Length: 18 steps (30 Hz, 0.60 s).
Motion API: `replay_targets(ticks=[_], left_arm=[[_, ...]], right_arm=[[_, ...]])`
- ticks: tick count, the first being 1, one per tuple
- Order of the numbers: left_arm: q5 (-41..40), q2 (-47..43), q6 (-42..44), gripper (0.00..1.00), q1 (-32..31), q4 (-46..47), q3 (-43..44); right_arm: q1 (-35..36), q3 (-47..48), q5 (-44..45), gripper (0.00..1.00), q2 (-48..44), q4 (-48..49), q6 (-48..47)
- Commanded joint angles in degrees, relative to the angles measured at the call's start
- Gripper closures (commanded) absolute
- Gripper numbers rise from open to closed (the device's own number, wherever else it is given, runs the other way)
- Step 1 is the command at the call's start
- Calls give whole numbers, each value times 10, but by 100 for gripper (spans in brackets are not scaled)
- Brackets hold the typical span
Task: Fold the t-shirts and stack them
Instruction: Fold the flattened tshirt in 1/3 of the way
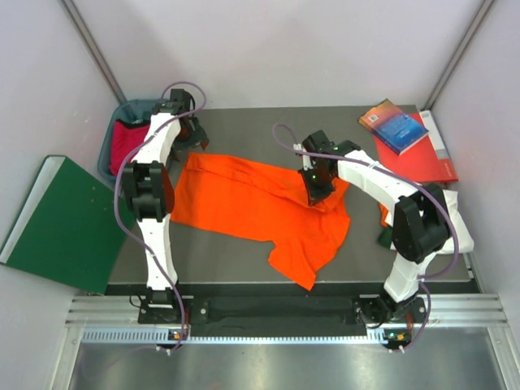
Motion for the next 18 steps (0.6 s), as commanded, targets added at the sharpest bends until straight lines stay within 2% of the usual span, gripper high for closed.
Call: replay_targets(ticks=[1, 2, 3, 4, 6, 7, 8, 9, 14, 17, 18], left_arm=[[17, -32, 3, 1, -1, 11, -11], [18, -32, 4, 1, -1, 12, -13], [20, -32, 6, 1, -2, 11, -17], [22, -33, 8, 1, -3, 14, -17], [23, -34, 13, 1, -5, 15, -16], [26, -34, 17, 1, -5, 17, -16], [29, -33, 19, 1, -5, 19, -16], [31, -33, 20, 1, -6, 20, -16], [48, -25, 20, 1, -8, 22, -15], [51, -23, 22, 1, -12, 22, -14], [51, -23, 23, 1, -12, 20, -14]], right_arm=[[22, 11, -35, 96, 10, -62, -7], [24, 10, -38, 91, 16, -73, -11], [25, 3, -38, 78, 18, -86, -8], [24, 1, -41, 59, 14, -89, -8], [25, 3, -23, 38, 1, -84, 0], [24, 9, -4, 15, -17, -80, 1], [23, 17, 9, 6, -24, -77, 3], [22, 34, 20, 0, -30, -67, 10], [13, 53, 46, 2, -5, -20, 22], [11, 45, 23, 18, 34, 15, 18], [11, 38, 10, 33, 41, 24, 18]])
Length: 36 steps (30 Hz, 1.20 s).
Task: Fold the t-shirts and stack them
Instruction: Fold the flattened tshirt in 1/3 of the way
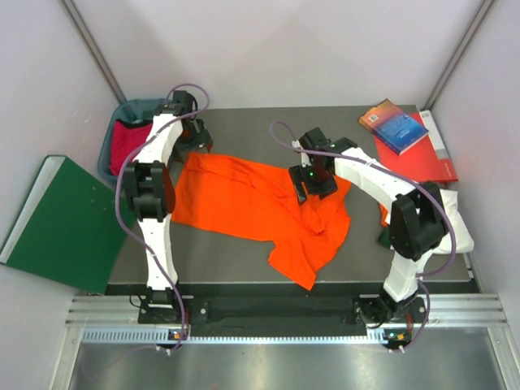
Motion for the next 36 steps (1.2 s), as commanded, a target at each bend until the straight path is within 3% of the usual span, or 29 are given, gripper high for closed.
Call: replay_targets(ticks=[1, 3, 11, 13, 14, 15, 18, 25, 36], left_arm=[[11, -23, 9, 1, -4, 17, -1], [9, -23, 12, 1, -4, 14, -1], [7, -28, 18, 1, -4, 12, -15], [6, -29, 19, 1, -4, 13, -16], [6, -29, 18, 1, -4, 13, -17], [8, -29, 19, 1, -4, 13, -17], [6, -33, 20, 1, -4, 11, -18], [2, -31, 24, 1, -3, 1, -17], [1, -34, 21, 1, -4, -1, -43]], right_arm=[[-3, 4, -19, 41, 44, 67, 4], [-3, -9, -28, 46, 53, 93, -1], [-6, -11, -4, 45, 90, 118, -14], [-6, -15, -7, 50, 102, 125, -13], [-6, -17, -8, 53, 107, 129, -11], [-6, -18, -14, 67, 118, 129, -10], [-6, -18, -25, 86, 125, 126, -12], [-6, -14, -26, 99, 116, 127, -20], [-1, 9, -6, 100, 28, 76, -29]])
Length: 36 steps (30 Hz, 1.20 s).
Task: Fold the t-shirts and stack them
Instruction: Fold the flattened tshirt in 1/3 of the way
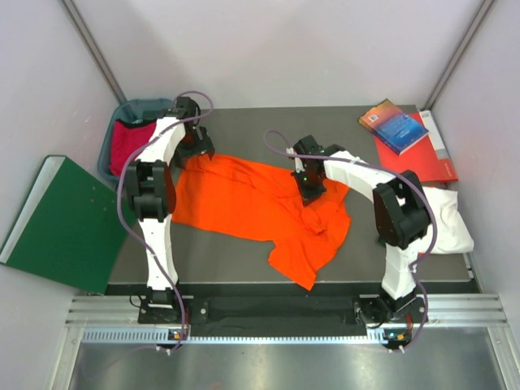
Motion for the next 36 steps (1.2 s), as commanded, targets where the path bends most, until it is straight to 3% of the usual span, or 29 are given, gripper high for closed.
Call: replay_targets(ticks=[1, 4, 8, 11, 12, 23, 25, 26, 29, 32, 36], left_arm=[[-5, -33, 5, 1, 0, 3, -9], [0, -31, 3, 1, 0, 6, -11], [3, -29, 2, 1, 0, 6, -10], [3, -30, 3, 1, 0, 5, -9], [2, -30, 3, 1, 0, 4, -9], [-9, -34, 9, 1, 0, -4, -6], [-12, -33, 9, 1, 0, -5, -6], [-11, -34, 9, 1, 0, -6, -6], [-12, -34, 8, 1, 0, -7, -8], [-13, -35, 6, 1, 0, -8, -9], [-15, -36, 5, 1, 0, -10, -11]], right_arm=[[3, 27, 13, 100, -66, -27, -13], [3, 24, 35, 96, -64, -31, -11], [2, 22, 34, 54, -37, -14, -9], [2, 27, 27, 38, -22, 7, -6], [3, 31, 26, 37, -17, 12, -6], [3, 62, 10, 41, 46, 43, -14], [3, 62, 5, 48, 51, 44, -21], [3, 61, -2, 60, 52, 45, -22], [3, 56, -14, 85, 44, 52, -26], [3, 60, -21, 94, 34, 48, -29], [4, 73, -18, 97, 5, 15, -30]])
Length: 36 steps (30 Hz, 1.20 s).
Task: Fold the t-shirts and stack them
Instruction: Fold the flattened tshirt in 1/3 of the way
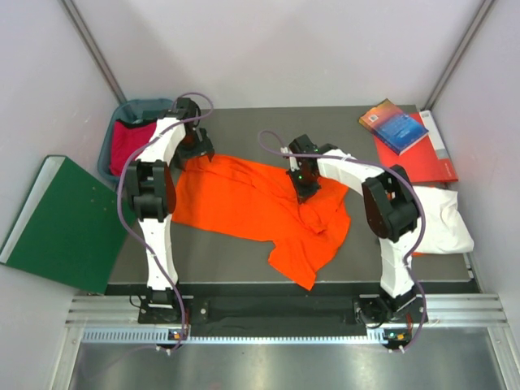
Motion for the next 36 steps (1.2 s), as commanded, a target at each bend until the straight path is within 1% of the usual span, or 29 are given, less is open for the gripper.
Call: replay_targets(ticks=[1, 3, 6, 8, 13, 15, 18, 20, 21, 22, 24, 26, 27, 28, 29, 32, 33, 34, 36], left_arm=[[-10, -36, 2, 1, 0, -7, -5], [-9, -37, 1, 1, -1, -5, -8], [-8, -38, 0, 1, -1, -4, -13], [-7, -39, -1, 1, -2, -1, -16], [-6, -37, -1, 1, -4, 0, -17], [-7, -38, -1, 1, -5, 0, -19], [-7, -40, 0, 1, -5, 0, -21], [-8, -41, -1, 1, -5, -1, -21], [-8, -41, -1, 1, -5, 0, -21], [-9, -42, -2, 1, -5, 0, -20], [-10, -42, -2, 1, -6, 0, -20], [-12, -42, -2, 1, -5, -1, -19], [-13, -43, -2, 1, -6, -1, -19], [-13, -43, -2, 1, -5, 0, -18], [-13, -41, 0, 1, -6, -2, -17], [-17, -38, 4, 1, -6, -11, -5], [-18, -36, 6, 1, -6, -14, 0], [-19, -35, 7, 1, -6, -14, 7], [-15, -32, 12, 1, -6, -15, 15]], right_arm=[[4, 39, -11, 96, -64, -20, -6], [5, 47, -4, 96, -78, -47, -5], [5, 47, 2, 91, -95, -78, 4], [5, 39, -1, 86, -101, -83, 9], [9, 29, -7, 85, -98, -82, 11], [10, 33, -14, 86, -102, -86, 11], [14, 50, -45, 88, -97, -113, -3], [16, 60, -79, 88, -78, -153, -18], [19, 58, -96, 88, -75, -160, -20], [21, 52, -134, 87, -77, -160, -20], [30, 39, -163, 86, -82, -156, -23], [39, 41, -192, 77, -79, -161, -33], [45, 39, -196, 69, -79, -162, -35], [45, 38, -206, 48, -80, -162, -36], [47, 38, -207, 41, -79, -163, -36], [47, 30, -196, 37, -90, -149, -33], [44, 21, -181, 36, -94, -141, -28], [40, 17, -146, 37, -101, -129, -17], [23, 9, -110, 38, -104, -115, -3]])
